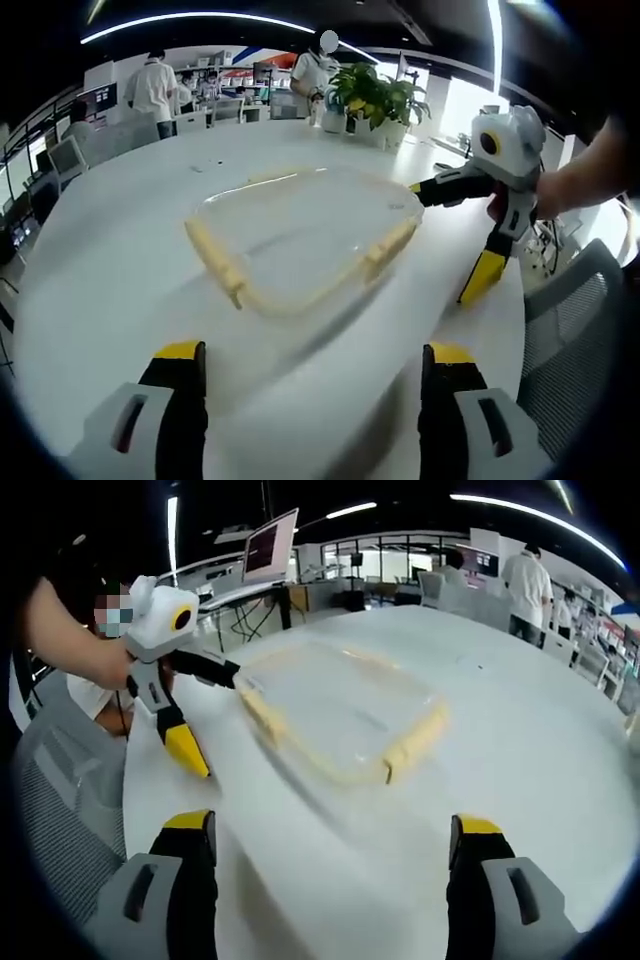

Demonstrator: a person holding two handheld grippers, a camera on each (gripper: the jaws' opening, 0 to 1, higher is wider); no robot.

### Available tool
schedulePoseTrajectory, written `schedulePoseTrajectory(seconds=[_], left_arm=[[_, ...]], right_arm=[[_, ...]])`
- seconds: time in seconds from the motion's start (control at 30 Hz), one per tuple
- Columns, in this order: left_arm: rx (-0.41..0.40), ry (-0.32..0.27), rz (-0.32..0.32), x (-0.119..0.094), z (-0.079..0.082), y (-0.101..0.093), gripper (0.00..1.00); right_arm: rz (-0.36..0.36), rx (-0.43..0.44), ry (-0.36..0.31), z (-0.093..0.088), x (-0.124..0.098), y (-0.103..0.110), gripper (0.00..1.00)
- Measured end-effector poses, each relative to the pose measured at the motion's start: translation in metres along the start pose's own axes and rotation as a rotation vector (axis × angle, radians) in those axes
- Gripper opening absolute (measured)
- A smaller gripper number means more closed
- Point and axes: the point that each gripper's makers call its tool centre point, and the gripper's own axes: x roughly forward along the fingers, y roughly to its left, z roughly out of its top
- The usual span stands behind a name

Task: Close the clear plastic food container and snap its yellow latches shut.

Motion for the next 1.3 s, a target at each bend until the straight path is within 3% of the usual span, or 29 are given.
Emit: schedulePoseTrajectory(seconds=[0.57,0.7,0.87,1.07,1.3], left_arm=[[-0.122,-0.032,0.057,-0.028,-0.012,0.007,0.84],[-0.131,-0.037,0.066,-0.035,-0.015,0.008,0.84],[-0.143,-0.033,0.073,-0.041,-0.019,0.007,0.84],[-0.206,-0.087,0.076,-0.055,-0.012,0.006,0.84],[-0.227,-0.076,0.078,-0.067,-0.023,0.007,0.84]], right_arm=[[-0.067,0.064,-0.008,-0.009,-0.026,-0.002,0.91],[-0.080,0.119,-0.024,-0.009,-0.030,-0.002,0.91],[-0.109,0.119,-0.025,-0.010,-0.038,-0.002,0.94],[-0.130,0.160,-0.019,-0.015,-0.051,-0.003,0.93],[-0.156,0.201,-0.033,-0.014,-0.064,0.003,0.95]])
